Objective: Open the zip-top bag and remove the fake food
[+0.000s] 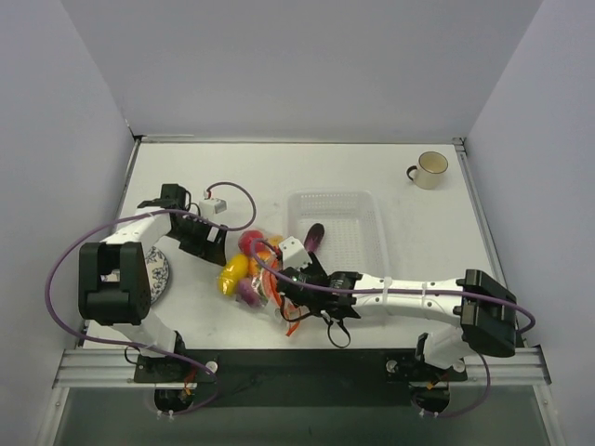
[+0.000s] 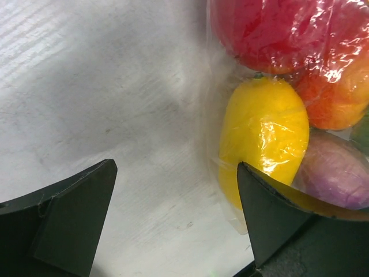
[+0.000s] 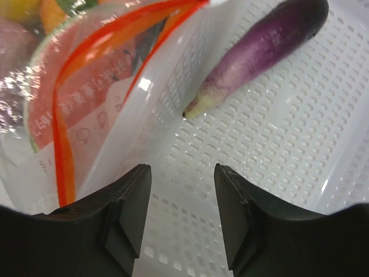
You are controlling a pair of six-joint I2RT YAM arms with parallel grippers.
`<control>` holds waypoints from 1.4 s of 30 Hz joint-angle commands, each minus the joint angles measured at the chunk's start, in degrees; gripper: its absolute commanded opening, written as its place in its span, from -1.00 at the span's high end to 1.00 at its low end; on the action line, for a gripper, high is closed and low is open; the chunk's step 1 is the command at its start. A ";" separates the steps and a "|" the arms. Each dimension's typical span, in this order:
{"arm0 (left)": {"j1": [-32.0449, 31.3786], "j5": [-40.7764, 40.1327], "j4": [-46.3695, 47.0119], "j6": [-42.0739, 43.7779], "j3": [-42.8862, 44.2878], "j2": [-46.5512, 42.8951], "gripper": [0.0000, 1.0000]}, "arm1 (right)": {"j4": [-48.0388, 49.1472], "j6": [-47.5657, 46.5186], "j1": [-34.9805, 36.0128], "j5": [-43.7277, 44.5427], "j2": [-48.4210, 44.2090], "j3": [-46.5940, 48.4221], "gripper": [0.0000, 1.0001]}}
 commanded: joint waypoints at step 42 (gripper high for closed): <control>-0.72 13.10 -12.71 6.48 12.56 4.31 0.50 | 8.11 4.31 6.83 1.96 -5.05 -7.33 0.08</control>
